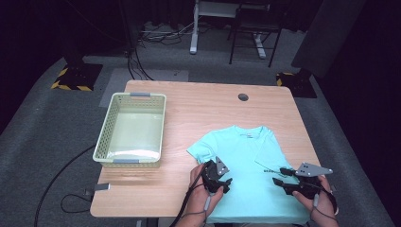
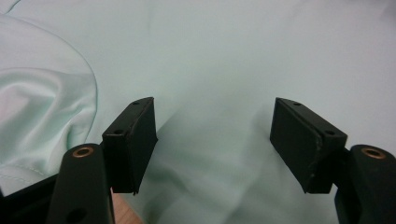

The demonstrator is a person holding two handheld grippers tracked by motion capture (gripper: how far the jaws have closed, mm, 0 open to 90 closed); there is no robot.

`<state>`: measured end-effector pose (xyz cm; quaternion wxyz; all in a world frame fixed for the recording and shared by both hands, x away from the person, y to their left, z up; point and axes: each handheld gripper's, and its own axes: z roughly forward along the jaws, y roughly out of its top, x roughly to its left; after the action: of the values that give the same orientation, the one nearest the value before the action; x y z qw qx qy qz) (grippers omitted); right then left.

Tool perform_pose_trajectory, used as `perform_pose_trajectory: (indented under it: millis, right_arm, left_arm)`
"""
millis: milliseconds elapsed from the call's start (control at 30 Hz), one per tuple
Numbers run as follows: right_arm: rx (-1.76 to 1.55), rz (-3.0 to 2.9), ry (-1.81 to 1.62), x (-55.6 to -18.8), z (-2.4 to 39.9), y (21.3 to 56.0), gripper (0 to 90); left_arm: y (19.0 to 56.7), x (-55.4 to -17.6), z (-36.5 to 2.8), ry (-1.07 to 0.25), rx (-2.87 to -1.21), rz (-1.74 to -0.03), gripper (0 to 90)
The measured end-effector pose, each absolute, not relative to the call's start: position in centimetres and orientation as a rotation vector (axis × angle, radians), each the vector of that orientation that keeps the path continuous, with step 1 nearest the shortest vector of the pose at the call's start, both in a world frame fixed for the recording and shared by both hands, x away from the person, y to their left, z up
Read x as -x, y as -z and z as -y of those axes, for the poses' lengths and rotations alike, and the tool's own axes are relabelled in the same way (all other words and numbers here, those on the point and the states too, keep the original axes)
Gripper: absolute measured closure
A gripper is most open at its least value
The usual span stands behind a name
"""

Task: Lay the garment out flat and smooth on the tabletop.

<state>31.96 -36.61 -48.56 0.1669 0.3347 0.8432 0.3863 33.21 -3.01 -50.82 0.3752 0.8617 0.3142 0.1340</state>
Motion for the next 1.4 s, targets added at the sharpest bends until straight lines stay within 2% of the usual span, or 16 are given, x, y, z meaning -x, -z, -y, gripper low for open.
perform_pose_trajectory:
  millis: [333, 700, 800, 933, 1033, 1233, 1400]
  right_arm:
    - [-0.905, -2.425, -1.053, -34.8, 34.8, 47.5, 45.2]
    - [-0.88, -2.504, -0.958, -37.7, 32.1, 49.1, 50.5]
    - [-0.902, -2.522, -0.964, -38.3, 32.1, 49.5, 57.2]
    - [-0.917, -2.532, -0.991, -38.7, 32.3, 49.5, 77.0]
    - [-0.945, -2.55, -0.991, -38.8, 32.5, 49.2, 86.9]
    - [-0.92, -2.508, -0.989, -38.6, 32.6, 47.9, 88.5]
    - [-0.966, -2.408, -1.008, -38.3, 35.6, 45.9, 88.6]
  left_arm:
    - [50.8, -33.0, 1.8, -0.344, -2.21, -0.791, 31.9]
    - [50.8, -33.2, 1.7, -0.326, -2.214, -0.768, 31.7]
    - [50.8, -33.3, 1.6, -0.325, -2.215, -0.769, 31.7]
    - [50.8, -33.3, 1.6, -0.328, -2.216, -0.765, 31.6]
    - [50.8, -33.2, 1.6, -0.328, -2.217, -0.765, 31.6]
    - [50.8, -33.2, 1.7, -0.329, -2.218, -0.765, 31.6]
    - [50.8, -33.2, 1.7, -0.33, -2.218, -0.765, 31.6]
